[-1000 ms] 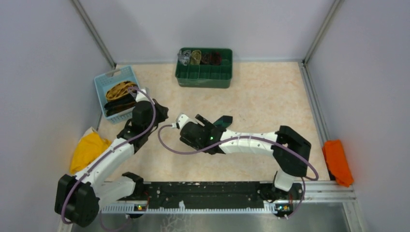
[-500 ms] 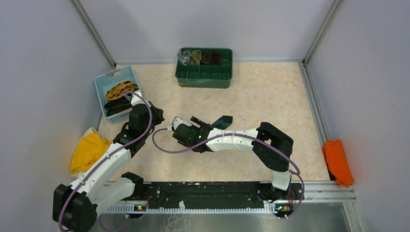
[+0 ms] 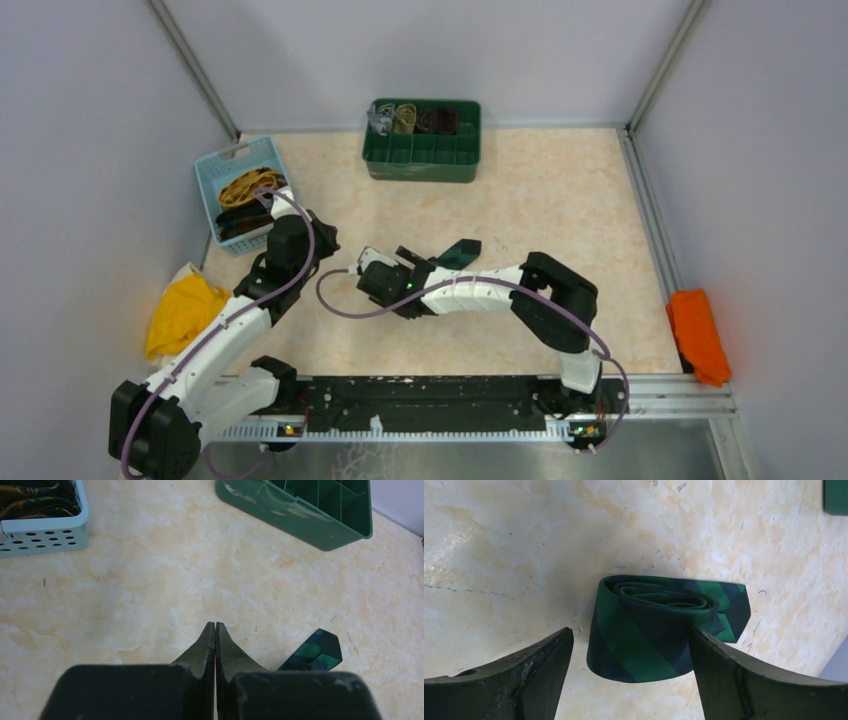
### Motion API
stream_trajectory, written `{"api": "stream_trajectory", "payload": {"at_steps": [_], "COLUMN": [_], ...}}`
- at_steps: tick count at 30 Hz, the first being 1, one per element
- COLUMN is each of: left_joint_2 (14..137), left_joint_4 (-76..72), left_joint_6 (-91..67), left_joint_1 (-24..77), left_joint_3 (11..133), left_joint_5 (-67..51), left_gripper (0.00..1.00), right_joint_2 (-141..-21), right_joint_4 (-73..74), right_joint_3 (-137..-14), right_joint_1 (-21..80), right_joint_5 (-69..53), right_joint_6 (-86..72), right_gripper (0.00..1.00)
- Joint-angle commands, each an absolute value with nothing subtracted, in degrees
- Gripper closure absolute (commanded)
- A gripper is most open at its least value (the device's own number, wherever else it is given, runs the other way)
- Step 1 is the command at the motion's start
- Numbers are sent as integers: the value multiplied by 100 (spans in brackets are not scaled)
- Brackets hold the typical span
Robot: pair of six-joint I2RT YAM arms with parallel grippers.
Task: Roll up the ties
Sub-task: Roll the tie at the center of the board.
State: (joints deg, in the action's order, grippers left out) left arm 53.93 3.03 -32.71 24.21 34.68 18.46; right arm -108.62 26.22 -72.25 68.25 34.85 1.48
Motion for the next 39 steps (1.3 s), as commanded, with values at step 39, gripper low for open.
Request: {"api": "stream_trajectory", "payload": {"at_steps": [39], "left_joint_2": [6195], "left_joint_4": [45], "left_joint_6": [-2887], "left_joint_1": [2243], "left_joint_3": [4122], "left_joint_5": [1532], "left_gripper": [100], "right_joint_2": [-10487], "right_joint_4": [1469], "right_joint_3": [-6768], "right_joint_1": [5080], "right_joint_5": [-1226], "right_joint_6": [-1719], "right_gripper": [42]}}
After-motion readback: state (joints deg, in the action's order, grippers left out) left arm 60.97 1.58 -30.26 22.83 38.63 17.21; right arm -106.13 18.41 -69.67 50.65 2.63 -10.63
